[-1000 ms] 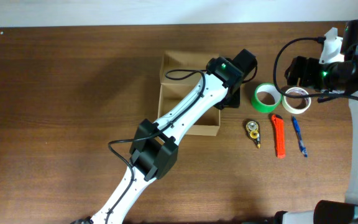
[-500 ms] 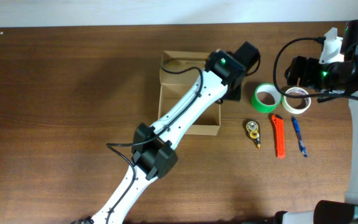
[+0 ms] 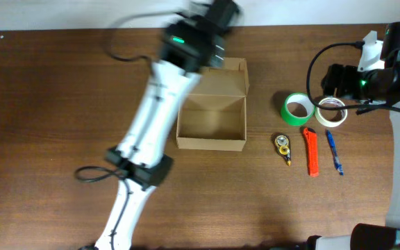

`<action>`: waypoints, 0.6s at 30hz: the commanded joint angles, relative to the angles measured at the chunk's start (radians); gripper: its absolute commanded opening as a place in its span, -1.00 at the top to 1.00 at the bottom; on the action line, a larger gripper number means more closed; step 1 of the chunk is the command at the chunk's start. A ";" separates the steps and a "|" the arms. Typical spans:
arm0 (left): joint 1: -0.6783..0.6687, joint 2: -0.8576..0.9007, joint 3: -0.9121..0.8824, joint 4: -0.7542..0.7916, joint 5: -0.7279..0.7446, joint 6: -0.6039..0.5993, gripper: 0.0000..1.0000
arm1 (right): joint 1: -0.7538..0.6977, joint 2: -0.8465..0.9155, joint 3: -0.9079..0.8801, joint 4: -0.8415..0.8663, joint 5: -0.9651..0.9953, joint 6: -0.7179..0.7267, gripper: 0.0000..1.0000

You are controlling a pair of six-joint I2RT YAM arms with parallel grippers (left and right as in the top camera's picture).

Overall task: Pack container
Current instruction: 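Release the box and retract the left arm to the left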

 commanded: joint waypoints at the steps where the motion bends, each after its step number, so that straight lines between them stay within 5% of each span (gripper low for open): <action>1: 0.162 -0.121 0.018 -0.006 -0.039 0.080 -0.84 | -0.006 0.001 0.020 0.005 0.132 -0.047 -0.90; 10: 0.603 -0.159 -0.043 -0.006 0.068 0.245 -0.84 | -0.006 0.061 0.020 -0.001 0.148 -0.035 -0.83; 13: 0.693 -0.159 -0.109 -0.006 0.095 0.296 -0.84 | -0.006 0.117 0.020 -0.023 0.119 -0.027 -0.65; 18: 0.798 -0.164 -0.292 -0.005 0.160 0.321 -0.85 | -0.004 0.245 0.026 -0.057 0.049 -0.026 -0.63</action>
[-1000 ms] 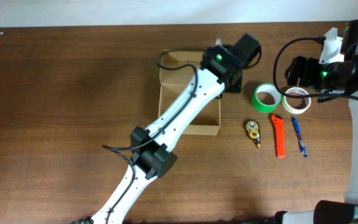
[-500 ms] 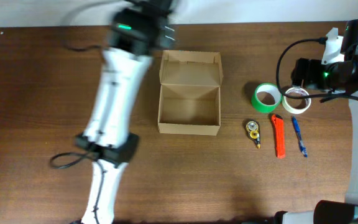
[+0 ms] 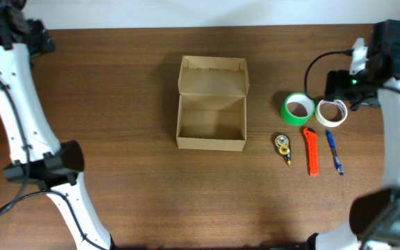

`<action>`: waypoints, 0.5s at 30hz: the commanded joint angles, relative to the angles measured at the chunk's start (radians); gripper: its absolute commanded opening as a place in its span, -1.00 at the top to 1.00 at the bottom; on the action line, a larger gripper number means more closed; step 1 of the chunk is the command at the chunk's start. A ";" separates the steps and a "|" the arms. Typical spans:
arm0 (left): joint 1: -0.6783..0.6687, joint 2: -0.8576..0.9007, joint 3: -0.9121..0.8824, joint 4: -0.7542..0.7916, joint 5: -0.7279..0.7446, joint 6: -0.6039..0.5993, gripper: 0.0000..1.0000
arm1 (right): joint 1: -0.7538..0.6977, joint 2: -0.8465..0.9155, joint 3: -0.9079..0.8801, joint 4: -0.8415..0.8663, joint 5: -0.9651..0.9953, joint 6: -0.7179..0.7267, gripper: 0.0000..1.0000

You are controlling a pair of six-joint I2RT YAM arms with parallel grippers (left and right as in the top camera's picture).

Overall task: Pack container
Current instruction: 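Release the box and retract the left arm to the left, then lower the right gripper onto the green tape roll and grasp it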

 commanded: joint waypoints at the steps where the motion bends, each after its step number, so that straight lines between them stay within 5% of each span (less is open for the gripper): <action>1: 0.055 -0.014 -0.124 -0.004 0.081 0.071 -0.95 | -0.004 0.089 0.024 -0.028 -0.051 0.012 -0.63; 15: 0.184 -0.014 -0.385 0.026 0.029 0.074 -1.00 | 0.153 0.287 0.058 0.068 -0.177 0.042 -0.65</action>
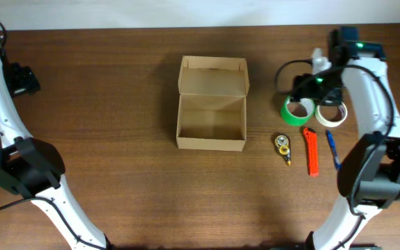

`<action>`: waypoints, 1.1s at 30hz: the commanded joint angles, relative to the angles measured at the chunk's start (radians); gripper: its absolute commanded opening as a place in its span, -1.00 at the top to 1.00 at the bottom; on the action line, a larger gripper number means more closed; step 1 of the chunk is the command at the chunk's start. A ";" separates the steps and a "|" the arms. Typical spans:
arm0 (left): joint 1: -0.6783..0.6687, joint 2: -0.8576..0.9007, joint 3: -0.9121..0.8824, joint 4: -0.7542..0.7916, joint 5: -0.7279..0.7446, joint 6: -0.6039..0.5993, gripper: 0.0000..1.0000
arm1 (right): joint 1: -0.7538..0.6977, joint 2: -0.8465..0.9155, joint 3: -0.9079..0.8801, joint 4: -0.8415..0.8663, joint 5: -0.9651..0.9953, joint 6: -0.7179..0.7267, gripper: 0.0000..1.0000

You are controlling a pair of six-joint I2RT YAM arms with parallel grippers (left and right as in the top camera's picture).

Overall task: Pack container
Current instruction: 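Lower the right gripper onto the green tape roll and grasp it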

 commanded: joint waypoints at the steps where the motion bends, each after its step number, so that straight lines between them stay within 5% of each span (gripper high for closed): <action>1: 0.002 -0.014 -0.015 0.003 -0.006 0.015 -1.00 | 0.051 0.042 0.024 0.024 -0.002 0.036 -0.65; 15: 0.002 -0.014 -0.015 0.003 -0.006 0.015 -1.00 | 0.079 0.148 0.024 0.073 0.098 0.045 -0.40; 33: 0.002 -0.014 -0.015 0.003 -0.006 0.015 -1.00 | 0.068 0.189 0.151 0.026 0.068 0.019 -0.40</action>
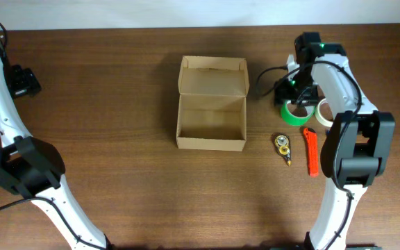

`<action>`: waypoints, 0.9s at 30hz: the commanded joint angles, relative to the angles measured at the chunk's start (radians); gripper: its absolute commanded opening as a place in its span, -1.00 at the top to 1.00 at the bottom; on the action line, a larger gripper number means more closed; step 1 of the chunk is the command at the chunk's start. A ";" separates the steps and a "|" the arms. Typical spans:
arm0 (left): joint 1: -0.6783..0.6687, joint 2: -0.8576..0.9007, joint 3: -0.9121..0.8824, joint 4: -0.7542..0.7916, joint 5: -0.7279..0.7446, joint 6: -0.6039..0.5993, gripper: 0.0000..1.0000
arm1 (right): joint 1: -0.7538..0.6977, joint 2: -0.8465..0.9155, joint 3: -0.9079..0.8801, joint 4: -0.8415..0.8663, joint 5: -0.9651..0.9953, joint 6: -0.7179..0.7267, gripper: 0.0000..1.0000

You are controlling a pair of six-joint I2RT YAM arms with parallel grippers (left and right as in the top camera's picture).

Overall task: Pack container
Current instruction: 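Lower the right gripper onto the green tape roll and grasp it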

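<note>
An open cardboard box stands mid-table, its lid flap folded back on the far side; its inside looks bare. A green tape roll lies to its right, with a white roll beside it, partly under my right arm. My right gripper hangs over the green roll's far left rim; how its jaws stand cannot be made out. A yellow tape dispenser and an orange cutter lie nearer the front. My left gripper is at the far left, away from everything.
My right arm runs from the front edge up over the table's right side and covers what lies just right of the orange cutter. My left arm stands along the left edge. Brown tabletop lies between the left arm and the box.
My right gripper has shifted left, from above the gap between the two rolls to the green roll's far left rim. Its arm now covers the blue pen. The left arm has not moved.
First my left arm reached across the box's lid while the right gripper sat at the far right edge. Then the left arm was at the far left and stayed there. The right gripper was nearer the rolls at each moment, and is now over the green one.
</note>
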 commanded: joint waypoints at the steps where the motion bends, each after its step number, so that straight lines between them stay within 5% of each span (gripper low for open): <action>1: 0.003 -0.014 -0.006 0.002 -0.006 0.015 -1.00 | -0.016 0.009 0.100 -0.024 -0.013 -0.009 -0.40; 14: 0.003 -0.014 -0.006 0.002 -0.006 0.015 -1.00 | -0.180 0.009 0.167 -0.099 0.000 0.003 -0.37; 27: 0.003 -0.014 -0.006 0.002 -0.006 0.015 -1.00 | -0.163 0.010 0.025 -0.038 0.007 0.019 -0.35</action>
